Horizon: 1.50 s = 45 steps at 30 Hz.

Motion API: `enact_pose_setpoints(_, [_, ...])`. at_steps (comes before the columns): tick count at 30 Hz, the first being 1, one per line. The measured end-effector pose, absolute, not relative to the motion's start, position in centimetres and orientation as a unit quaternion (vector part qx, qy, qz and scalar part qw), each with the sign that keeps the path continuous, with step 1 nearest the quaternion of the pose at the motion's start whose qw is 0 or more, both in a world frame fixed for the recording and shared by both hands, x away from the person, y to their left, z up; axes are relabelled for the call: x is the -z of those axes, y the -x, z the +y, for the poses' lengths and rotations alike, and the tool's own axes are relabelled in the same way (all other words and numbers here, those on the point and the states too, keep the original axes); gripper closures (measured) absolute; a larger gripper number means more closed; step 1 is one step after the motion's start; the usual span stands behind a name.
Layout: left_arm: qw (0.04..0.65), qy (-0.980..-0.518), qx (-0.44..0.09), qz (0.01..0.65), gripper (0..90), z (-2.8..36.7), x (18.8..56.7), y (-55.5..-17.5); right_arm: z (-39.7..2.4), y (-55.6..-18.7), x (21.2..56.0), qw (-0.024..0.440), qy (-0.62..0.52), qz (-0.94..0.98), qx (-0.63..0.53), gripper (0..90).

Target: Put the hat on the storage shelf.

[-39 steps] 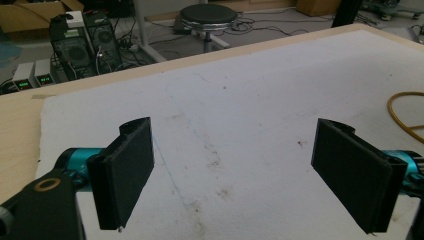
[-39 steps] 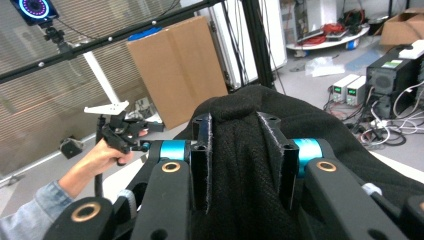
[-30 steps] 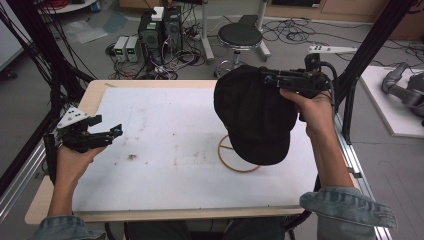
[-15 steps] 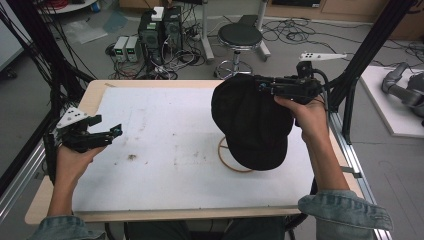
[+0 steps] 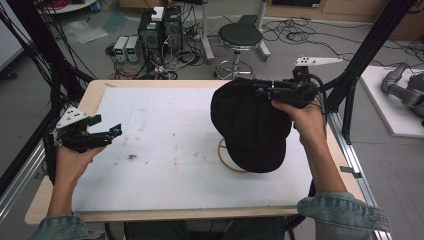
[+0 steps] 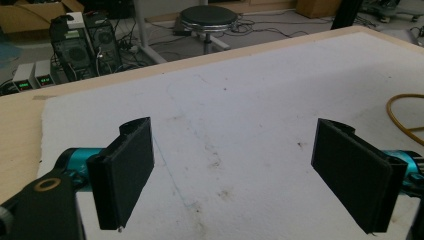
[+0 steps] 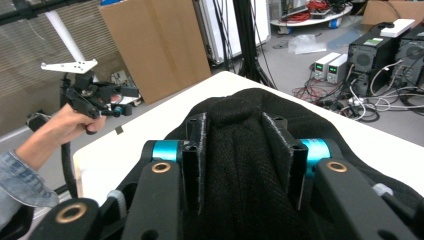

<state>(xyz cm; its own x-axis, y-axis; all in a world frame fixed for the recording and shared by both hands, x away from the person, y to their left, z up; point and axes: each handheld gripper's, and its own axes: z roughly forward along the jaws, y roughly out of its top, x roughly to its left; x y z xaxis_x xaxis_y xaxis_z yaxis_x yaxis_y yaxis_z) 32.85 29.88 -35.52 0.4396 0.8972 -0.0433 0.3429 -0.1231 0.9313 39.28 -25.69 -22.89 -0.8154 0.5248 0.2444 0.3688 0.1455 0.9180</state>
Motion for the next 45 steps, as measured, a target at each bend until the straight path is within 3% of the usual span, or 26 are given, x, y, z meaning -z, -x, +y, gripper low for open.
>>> enact_pose_setpoints(29, [0.49,-0.692,-0.285,0.447,17.5,29.8,35.4,-32.8,-26.2,-39.4,24.0,0.061,-0.316,0.744,-0.585,51.7])
enact_pose_setpoints(45, [0.491,-0.692,-0.285,0.446,17.5,29.8,35.4,-32.8,-26.2,-39.3,24.0,0.065,-0.316,0.741,-0.589,50.9])
